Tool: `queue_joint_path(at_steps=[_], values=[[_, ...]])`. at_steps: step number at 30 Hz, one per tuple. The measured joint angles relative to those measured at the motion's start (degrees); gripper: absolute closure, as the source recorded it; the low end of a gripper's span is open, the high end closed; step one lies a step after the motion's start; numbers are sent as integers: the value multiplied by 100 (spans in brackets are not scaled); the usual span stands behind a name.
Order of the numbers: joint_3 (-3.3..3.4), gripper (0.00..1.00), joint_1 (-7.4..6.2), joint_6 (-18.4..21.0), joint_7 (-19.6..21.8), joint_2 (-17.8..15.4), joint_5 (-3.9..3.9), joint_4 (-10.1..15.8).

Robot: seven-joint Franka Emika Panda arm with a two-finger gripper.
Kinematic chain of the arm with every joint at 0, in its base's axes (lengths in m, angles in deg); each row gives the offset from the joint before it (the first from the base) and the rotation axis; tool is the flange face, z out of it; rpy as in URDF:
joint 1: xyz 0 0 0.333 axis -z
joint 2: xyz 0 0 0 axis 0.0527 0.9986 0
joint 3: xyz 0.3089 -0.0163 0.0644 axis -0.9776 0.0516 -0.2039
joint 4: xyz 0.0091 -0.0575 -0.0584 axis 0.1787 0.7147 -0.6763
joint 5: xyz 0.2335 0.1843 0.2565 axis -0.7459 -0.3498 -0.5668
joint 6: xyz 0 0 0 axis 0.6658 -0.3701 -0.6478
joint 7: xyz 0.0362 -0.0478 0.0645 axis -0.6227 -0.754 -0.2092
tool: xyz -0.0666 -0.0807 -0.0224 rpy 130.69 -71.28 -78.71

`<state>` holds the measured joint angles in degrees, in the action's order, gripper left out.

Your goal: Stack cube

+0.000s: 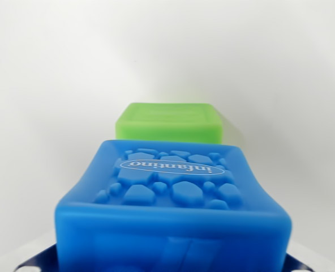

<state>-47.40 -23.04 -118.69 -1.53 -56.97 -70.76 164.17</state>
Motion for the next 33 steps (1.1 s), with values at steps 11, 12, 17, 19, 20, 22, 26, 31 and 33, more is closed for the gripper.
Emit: queue_joint_path(at_steps=[11,12,17,19,20,22,26,31,33], values=[[30,100,-24,-180,10,202,18,-21],[32,100,-26,-196,10,218,19,-23],[42,100,-33,-244,11,280,20,-33],[47,100,-37,-259,12,297,21,-36],[49,100,-39,-265,12,303,21,-37],[53,100,-45,-277,12,316,21,-39],[60,100,-53,-291,12,334,21,-43],[63,0,-56,-295,12,339,21,-45],[63,0,-56,-295,12,339,21,-46]])
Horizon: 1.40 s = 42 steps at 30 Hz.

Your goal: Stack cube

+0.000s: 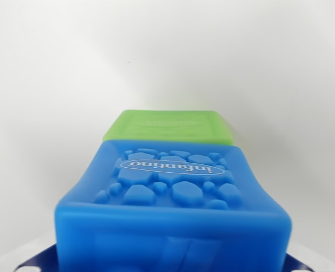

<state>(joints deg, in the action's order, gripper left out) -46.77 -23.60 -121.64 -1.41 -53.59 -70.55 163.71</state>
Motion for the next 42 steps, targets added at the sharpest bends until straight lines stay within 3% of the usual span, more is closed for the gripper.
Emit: queue_joint_path(at_steps=[31,42], values=[[1,0,0,4,0,-4,0,-3],[-3,0,1,192,-6,-240,-7,26]])
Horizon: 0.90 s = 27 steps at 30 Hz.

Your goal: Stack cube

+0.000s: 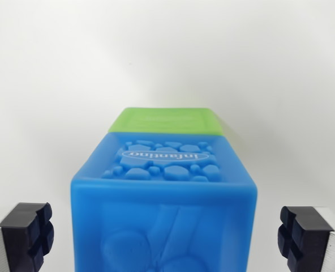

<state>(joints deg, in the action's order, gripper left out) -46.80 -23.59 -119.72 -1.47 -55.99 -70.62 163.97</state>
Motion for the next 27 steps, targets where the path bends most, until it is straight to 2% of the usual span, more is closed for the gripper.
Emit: queue_joint_path(at_steps=[11,27], values=[[-13,0,3,390,-28,-433,-54,30],[-18,0,3,1187,-89,-1191,-132,-13]])
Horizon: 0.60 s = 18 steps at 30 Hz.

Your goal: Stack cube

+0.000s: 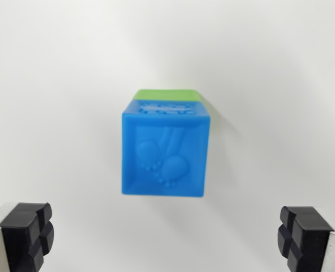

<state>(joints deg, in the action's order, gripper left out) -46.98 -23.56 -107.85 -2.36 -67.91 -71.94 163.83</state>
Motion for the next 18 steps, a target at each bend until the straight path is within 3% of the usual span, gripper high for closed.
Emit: queue_joint_path(at_steps=[18], values=[[-2,0,0,1069,-38,-741,-63,-340]])
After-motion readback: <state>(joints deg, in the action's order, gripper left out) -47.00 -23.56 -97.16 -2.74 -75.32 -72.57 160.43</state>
